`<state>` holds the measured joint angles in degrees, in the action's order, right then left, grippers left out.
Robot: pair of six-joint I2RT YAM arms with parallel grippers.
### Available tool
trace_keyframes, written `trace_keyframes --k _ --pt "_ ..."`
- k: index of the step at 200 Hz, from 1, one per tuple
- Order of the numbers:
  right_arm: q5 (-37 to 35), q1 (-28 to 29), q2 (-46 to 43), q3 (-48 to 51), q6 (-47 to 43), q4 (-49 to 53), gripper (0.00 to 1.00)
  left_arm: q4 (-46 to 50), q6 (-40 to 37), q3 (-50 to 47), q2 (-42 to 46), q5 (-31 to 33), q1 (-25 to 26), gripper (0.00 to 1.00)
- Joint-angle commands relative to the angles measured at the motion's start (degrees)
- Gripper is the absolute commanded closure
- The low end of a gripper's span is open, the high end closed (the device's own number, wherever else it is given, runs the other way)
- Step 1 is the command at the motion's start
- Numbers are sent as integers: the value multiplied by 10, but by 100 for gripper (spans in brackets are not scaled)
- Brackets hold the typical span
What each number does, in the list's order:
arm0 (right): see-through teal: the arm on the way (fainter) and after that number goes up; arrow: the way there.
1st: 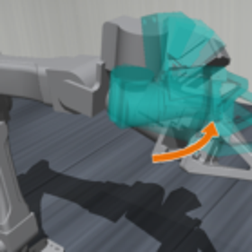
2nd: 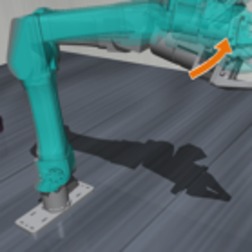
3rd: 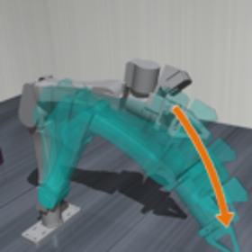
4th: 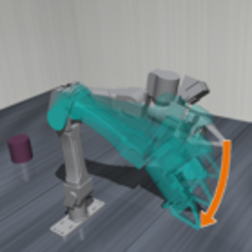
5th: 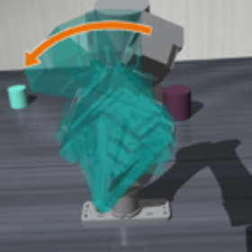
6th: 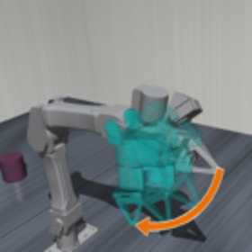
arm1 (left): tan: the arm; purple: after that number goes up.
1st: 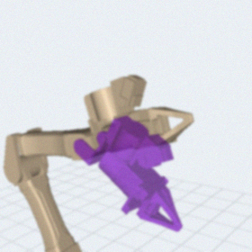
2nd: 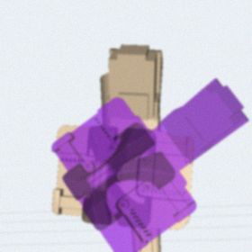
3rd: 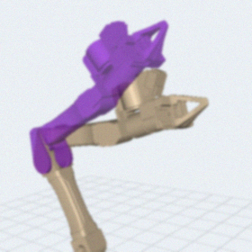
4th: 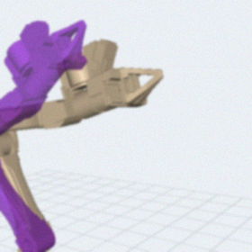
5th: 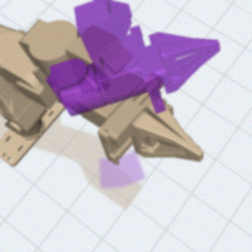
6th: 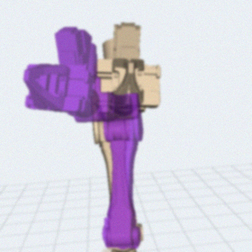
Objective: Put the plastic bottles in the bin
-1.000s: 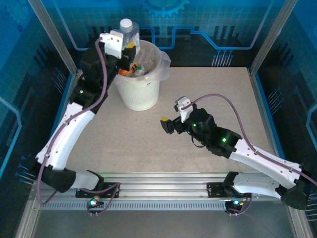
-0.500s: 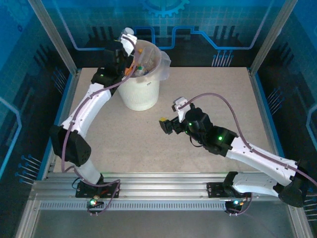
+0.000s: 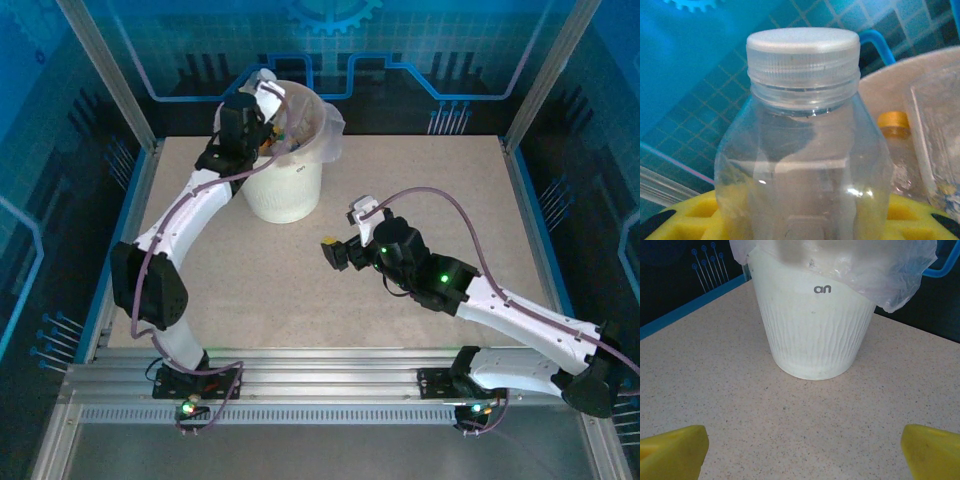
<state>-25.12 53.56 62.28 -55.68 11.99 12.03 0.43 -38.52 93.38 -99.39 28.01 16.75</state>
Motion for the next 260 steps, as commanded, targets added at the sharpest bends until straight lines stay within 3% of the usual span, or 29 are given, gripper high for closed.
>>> trace_keyframes --k 1,67,89,123,140,168,206,244,260 --pt "-12 -6 -2 -16 9 2 0 -27 -7 -26 20 -24 2 53" --pt "-17 -7 -4 -14 10 2 0 17 39 -59 73 -130 2 20" --pt "-17 -7 -3 -14 10 2 0 25 63 -72 103 -187 1 19" --pt "-15 -9 -1 -15 12 4 0 30 126 -90 151 -333 -13 19" --pt "-16 -10 -1 -16 14 6 0 29 152 -91 167 -366 -15 20" --pt "-27 -10 -2 -19 19 16 0 17 199 -90 190 -364 -19 20" --pt "-52 -17 -4 -27 34 45 0 12 266 -103 235 -308 -22 19" --pt "-93 -28 -19 -20 50 71 0 16 337 -172 313 -234 -24 2" --pt "-116 -32 -34 -9 54 76 0 10 368 -227 359 -201 -24 1"
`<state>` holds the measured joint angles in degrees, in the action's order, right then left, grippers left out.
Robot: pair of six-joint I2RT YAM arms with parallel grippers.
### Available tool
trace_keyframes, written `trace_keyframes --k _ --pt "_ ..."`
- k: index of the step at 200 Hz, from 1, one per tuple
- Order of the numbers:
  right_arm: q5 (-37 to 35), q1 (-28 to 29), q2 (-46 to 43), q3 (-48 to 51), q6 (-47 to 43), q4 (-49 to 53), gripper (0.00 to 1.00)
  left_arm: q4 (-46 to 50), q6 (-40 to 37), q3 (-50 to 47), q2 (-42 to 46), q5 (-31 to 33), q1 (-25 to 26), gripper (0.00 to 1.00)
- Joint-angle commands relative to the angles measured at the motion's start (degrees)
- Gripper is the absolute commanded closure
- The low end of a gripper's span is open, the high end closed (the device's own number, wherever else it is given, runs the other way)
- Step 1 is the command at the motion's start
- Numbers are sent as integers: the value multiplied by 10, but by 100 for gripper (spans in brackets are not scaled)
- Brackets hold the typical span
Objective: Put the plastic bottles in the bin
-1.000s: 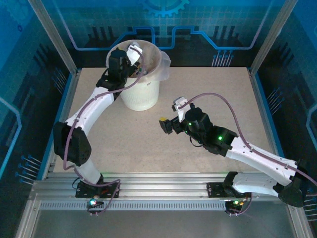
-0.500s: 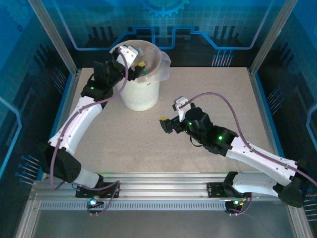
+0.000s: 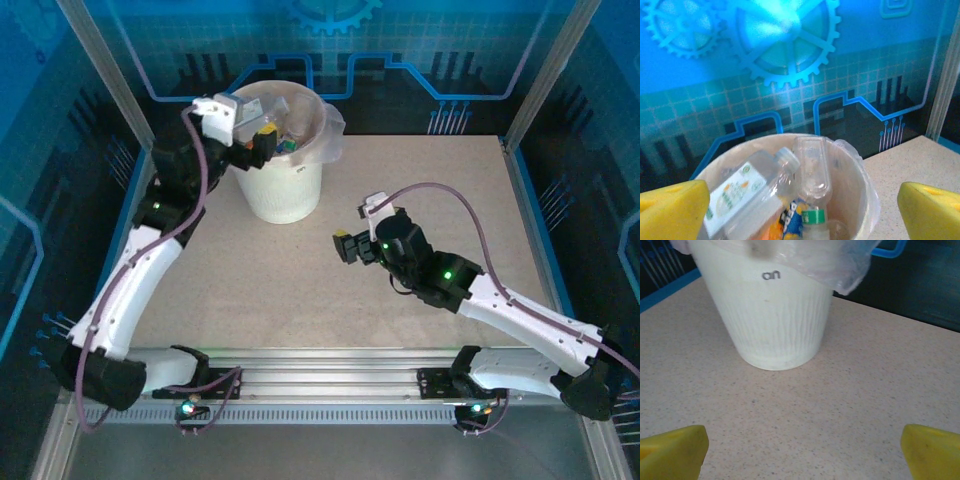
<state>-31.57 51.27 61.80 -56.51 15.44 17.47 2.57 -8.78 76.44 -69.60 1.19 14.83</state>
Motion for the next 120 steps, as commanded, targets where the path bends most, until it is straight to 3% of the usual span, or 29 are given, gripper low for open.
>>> trace_keyframes --k 1,54,93,120 --pt "-53 -9 -31 0 21 22 0 -12 72 -62 65 69 -5 1" --pt "-103 -39 -82 35 36 50 0 -50 167 -280 219 151 -5 1" --pt "-135 -68 -101 85 14 31 0 -67 178 -406 310 189 -5 1" --pt "-120 -97 -98 109 15 26 0 -78 180 -472 353 216 -5 1"
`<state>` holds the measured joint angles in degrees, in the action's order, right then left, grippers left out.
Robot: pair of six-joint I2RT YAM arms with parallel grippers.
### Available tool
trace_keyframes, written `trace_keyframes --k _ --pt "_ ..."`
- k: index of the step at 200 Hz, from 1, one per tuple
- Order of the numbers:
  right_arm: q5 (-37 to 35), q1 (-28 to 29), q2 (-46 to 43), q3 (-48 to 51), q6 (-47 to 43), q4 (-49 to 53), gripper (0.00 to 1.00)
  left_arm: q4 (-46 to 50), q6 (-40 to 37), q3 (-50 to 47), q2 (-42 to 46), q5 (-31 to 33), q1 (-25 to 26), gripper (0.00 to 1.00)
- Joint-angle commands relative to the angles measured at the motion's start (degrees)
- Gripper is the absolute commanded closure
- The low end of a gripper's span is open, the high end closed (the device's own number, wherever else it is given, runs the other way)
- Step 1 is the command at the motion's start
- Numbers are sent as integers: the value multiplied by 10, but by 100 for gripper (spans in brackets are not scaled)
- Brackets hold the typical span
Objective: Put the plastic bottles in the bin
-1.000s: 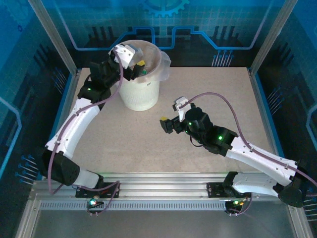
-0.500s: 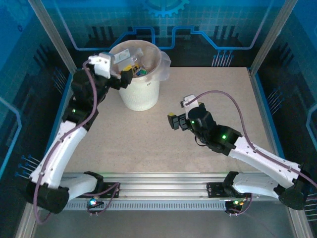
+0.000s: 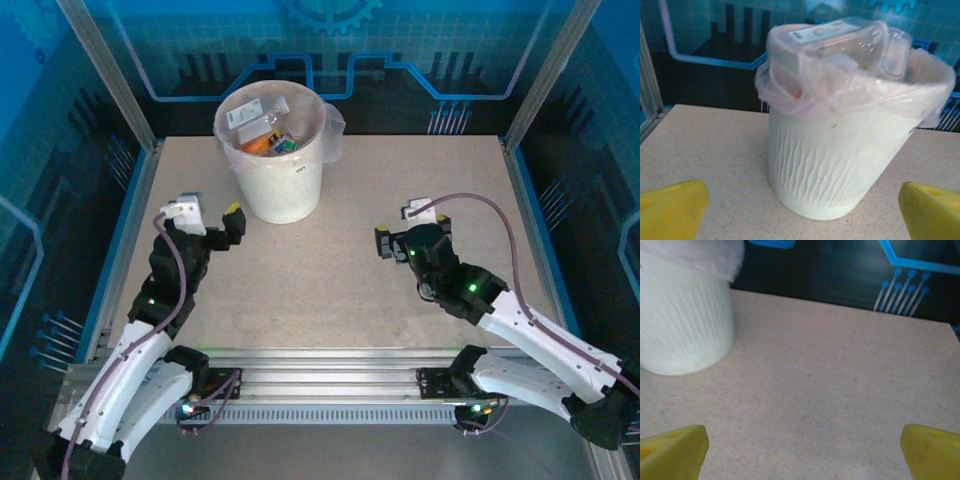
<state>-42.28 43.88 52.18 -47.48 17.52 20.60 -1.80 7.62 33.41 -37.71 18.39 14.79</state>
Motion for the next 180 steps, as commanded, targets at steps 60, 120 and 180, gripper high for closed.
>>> trace_keyframes --k 60,120,180 --pt "38 -82 -16 110 -81 -128 0 -79 22 -154 52 79 -5 1" --pt "117 -184 -28 177 -76 -187 0 -163 -10 -202 10 99 -8 1" --pt "160 -246 -36 231 -86 -255 0 -276 -22 -229 -89 75 -32 1"
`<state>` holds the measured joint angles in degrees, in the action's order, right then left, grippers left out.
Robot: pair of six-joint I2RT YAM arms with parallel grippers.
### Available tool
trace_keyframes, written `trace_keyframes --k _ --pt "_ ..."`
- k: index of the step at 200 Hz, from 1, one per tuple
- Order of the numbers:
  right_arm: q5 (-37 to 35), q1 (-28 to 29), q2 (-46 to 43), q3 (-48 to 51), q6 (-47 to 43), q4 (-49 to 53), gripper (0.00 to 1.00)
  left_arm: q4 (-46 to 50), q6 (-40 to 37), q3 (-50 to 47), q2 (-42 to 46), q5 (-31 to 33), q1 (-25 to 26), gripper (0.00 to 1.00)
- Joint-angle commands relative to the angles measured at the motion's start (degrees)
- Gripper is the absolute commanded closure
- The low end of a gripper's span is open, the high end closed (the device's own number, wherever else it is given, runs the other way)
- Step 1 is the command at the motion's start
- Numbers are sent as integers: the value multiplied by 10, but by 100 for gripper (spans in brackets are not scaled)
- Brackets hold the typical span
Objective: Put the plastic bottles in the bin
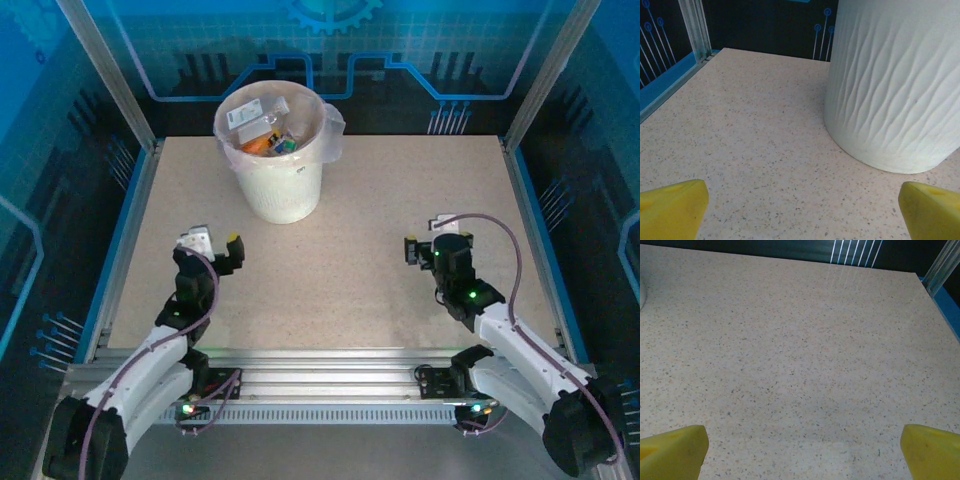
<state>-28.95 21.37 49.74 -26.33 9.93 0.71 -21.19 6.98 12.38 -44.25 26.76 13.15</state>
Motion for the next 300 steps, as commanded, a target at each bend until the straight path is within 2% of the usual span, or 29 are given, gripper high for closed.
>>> trace_keyframes --k 1,86,92,101,120,167,214,242,264,284,300 --pt "27 -22 -12 20 -10 -57 0 -85 -15 -19 -25 -10 -17 1" --pt "69 -81 -23 52 -25 -93 0 -305 16 -35 -196 -131 -111 1" --pt "72 -86 -22 52 -28 -96 0 -296 12 -27 -208 -142 -117 1" --pt "78 -92 -20 55 -30 -99 0 -276 14 -13 -220 -143 -123 1" --pt "89 -104 -15 55 -32 -107 0 -306 2 -14 -249 -163 -132 1" --pt "111 -124 6 59 -38 -135 0 -424 -19 -38 -309 -199 -150 1" --pt "124 -131 31 55 -43 -151 0 -571 -21 -41 -441 -213 -161 1" --pt "129 -136 43 58 -54 -158 0 -590 -9 -30 -481 -244 -178 1" --pt "137 -140 53 64 -63 -193 0 -552 -8 -16 -469 -272 -185 1" --pt "158 -145 65 76 -81 -235 0 -464 -11 21 -452 -281 -187 1" --pt "184 -157 81 88 -98 -287 0 -390 -30 61 -450 -325 -185 1"
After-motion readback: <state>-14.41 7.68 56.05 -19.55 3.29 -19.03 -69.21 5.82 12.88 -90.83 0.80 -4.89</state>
